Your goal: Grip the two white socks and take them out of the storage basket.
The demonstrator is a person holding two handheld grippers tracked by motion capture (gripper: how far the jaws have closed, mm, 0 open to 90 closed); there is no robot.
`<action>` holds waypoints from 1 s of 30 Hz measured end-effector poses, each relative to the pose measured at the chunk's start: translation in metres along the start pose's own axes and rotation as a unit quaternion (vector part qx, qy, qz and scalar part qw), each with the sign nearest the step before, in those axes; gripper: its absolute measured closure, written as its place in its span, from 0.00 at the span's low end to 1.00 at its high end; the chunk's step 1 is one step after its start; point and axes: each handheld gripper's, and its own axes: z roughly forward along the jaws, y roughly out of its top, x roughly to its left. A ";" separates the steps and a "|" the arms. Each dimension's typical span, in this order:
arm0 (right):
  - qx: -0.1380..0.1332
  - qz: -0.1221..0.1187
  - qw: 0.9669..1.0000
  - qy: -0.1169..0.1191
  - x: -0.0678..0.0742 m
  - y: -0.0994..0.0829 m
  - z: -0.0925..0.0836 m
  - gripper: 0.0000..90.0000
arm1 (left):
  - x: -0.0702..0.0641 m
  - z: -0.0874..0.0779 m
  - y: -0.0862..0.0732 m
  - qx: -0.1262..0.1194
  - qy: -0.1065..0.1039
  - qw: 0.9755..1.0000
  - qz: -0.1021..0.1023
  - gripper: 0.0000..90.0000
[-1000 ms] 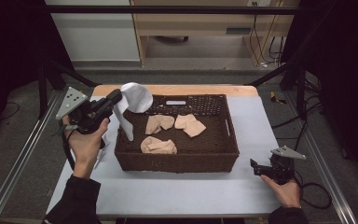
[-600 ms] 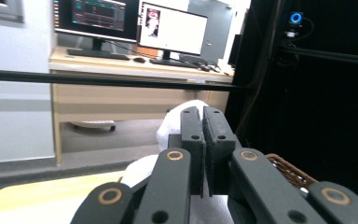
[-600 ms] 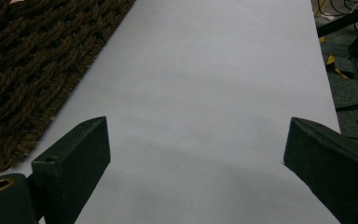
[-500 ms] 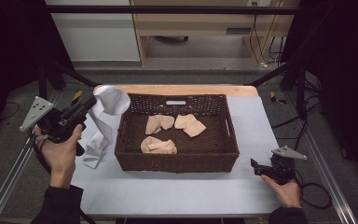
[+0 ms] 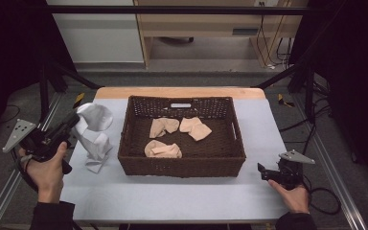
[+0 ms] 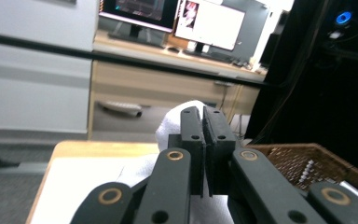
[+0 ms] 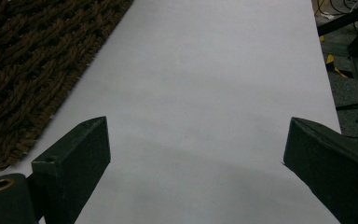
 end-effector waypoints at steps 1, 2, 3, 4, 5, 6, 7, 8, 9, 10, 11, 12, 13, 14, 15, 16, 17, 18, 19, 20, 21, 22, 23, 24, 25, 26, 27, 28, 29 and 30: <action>0.000 0.000 1.000 0.000 0.000 0.000 0.000 0.08 | 0.000 0.000 0.000 0.000 0.000 1.000 0.000 0.97; -0.001 0.001 1.000 0.002 0.000 0.000 0.000 0.08 | 0.002 0.000 -0.002 0.003 0.005 1.000 0.002 0.97; -0.001 0.002 1.000 0.002 0.000 0.000 -0.001 0.08 | 0.004 0.000 -0.008 0.014 0.013 1.000 0.010 0.97; -0.002 0.001 1.000 0.001 0.000 0.000 -0.001 0.08 | 0.004 0.000 -0.012 0.020 0.016 1.000 0.012 0.97; -0.002 0.001 1.000 0.001 0.000 0.000 -0.001 0.08 | 0.004 0.000 -0.012 0.020 0.016 1.000 0.012 0.97; -0.003 0.000 1.000 0.003 -0.001 0.000 -0.002 0.08 | 0.006 0.001 -0.020 0.035 0.021 0.999 0.014 0.97; -0.003 0.000 1.000 0.003 -0.001 0.000 -0.002 0.08 | 0.006 0.001 -0.020 0.035 0.021 0.999 0.014 0.97; -0.004 -0.001 1.000 0.002 -0.001 0.000 -0.003 0.08 | 0.007 0.002 -0.024 0.044 0.025 0.999 0.016 0.97; -0.004 -0.001 1.000 0.002 -0.001 0.000 -0.003 0.08 | 0.009 0.003 -0.028 0.052 0.028 0.998 0.016 0.97; -0.004 -0.001 1.000 0.005 0.000 0.000 -0.003 0.08 | 0.011 0.004 -0.035 0.067 0.035 0.997 0.016 0.97; -0.004 -0.001 1.000 0.005 0.000 0.000 -0.003 0.08 | 0.011 0.004 -0.035 0.067 0.035 0.997 0.016 0.97; -0.004 -0.003 1.000 0.005 0.000 0.000 -0.003 0.08 | 0.012 0.006 -0.042 0.083 0.039 0.996 0.018 0.97; -0.004 -0.003 1.000 0.005 0.000 0.000 -0.003 0.08 | 0.012 0.006 -0.042 0.083 0.039 0.996 0.018 0.97; -0.003 -0.006 1.000 0.004 0.000 -0.001 -0.002 0.08 | 0.015 0.007 -0.048 0.097 0.043 0.994 0.019 0.97; -0.003 -0.006 1.000 0.004 0.000 -0.001 -0.002 0.08 | 0.016 0.008 -0.052 0.105 0.044 0.993 0.017 0.97; -0.004 -0.006 1.000 0.004 0.000 -0.001 -0.002 0.08 | 0.016 0.008 -0.052 0.105 0.044 0.993 0.017 0.97; -0.003 -0.004 1.000 0.006 0.001 -0.001 -0.003 0.08 | 0.018 0.010 -0.058 0.116 0.045 0.992 0.014 0.97; -0.003 -0.006 1.000 0.005 0.000 -0.001 -0.003 0.08 | 0.019 0.010 -0.060 0.122 0.045 0.991 0.014 0.97; -0.003 -0.006 1.000 0.005 0.000 -0.001 -0.003 0.08 | 0.019 0.010 -0.060 0.122 0.045 0.991 0.014 0.97; -0.003 -0.006 1.000 0.005 0.000 -0.001 -0.003 0.08 | 0.020 0.013 -0.065 0.132 0.047 0.990 0.015 0.97; -0.003 -0.006 1.000 0.005 0.000 -0.001 -0.003 0.08 | 0.021 0.014 -0.068 0.138 0.047 0.989 0.015 0.97; -0.004 -0.008 1.000 0.004 0.000 -0.001 -0.003 0.08 | 0.021 0.016 -0.072 0.147 0.046 0.988 0.017 0.97; -0.004 -0.008 1.000 0.004 0.000 -0.001 -0.003 0.08 | 0.021 0.016 -0.072 0.147 0.046 0.988 0.017 0.96; -0.004 -0.007 1.000 0.003 0.001 -0.001 -0.002 0.08 | 0.020 0.019 -0.076 0.158 0.048 0.986 0.020 0.96; -0.003 -0.007 1.000 0.003 0.001 -0.001 -0.002 0.08 | 0.020 0.021 -0.080 0.165 0.048 0.985 0.022 0.96; -0.003 -0.008 1.000 0.003 0.001 -0.001 -0.002 0.08 | 0.020 0.023 -0.084 0.173 0.049 0.983 0.024 0.96; -0.003 -0.008 1.000 0.003 0.001 -0.001 -0.002 0.08 | 0.020 0.025 -0.088 0.182 0.050 0.982 0.028 0.96; -0.002 -0.009 1.000 0.002 0.001 -0.001 -0.002 0.08 | 0.021 0.028 -0.094 0.196 0.053 0.979 0.033 0.96; -0.002 -0.009 1.000 0.002 0.001 -0.001 -0.002 0.08 | 0.021 0.028 -0.094 0.196 0.053 0.979 0.033 0.96; 0.000 -0.007 1.000 0.003 0.001 -0.001 -0.002 0.08 | 0.022 0.030 -0.098 0.207 0.054 0.976 0.037 0.95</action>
